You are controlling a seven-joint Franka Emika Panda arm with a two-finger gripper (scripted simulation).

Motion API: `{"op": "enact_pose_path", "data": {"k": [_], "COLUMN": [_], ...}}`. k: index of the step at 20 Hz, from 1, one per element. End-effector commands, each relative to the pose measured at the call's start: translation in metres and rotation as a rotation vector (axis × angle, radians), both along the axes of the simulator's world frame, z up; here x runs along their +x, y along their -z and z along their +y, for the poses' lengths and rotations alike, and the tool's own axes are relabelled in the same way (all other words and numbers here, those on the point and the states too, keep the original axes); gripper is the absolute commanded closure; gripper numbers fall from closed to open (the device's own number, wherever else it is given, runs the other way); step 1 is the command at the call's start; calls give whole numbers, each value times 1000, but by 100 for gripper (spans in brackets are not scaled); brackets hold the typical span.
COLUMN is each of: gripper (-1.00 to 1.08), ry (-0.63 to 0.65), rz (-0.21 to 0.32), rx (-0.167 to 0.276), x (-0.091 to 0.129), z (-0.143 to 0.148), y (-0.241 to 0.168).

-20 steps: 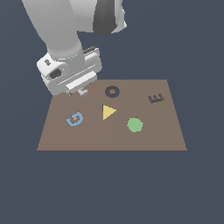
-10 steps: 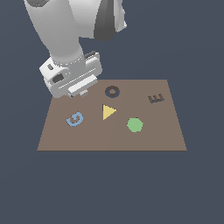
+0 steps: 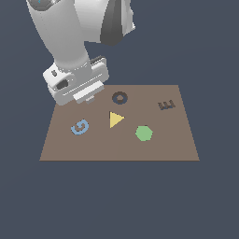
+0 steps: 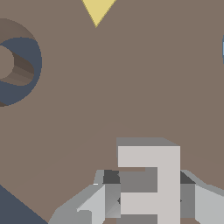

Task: Insert a designated object into the corresponding slot on a board.

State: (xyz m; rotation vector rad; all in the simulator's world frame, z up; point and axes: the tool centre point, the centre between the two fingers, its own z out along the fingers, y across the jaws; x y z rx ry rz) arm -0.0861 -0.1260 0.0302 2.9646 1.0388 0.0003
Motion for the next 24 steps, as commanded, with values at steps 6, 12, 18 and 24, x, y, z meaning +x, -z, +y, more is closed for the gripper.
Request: {"op": "enact_pose_path", "data": {"k": [6,12,18,24], "gripper": [108,108,108,108], "ry": [0,-14,-122,-358], "rz": [0,0,0,0], "rx": [0,0,0,-1], "x": [0,3,21,51], "z": [0,3,28,89], "y": [-3,-4,-4,-6]}}
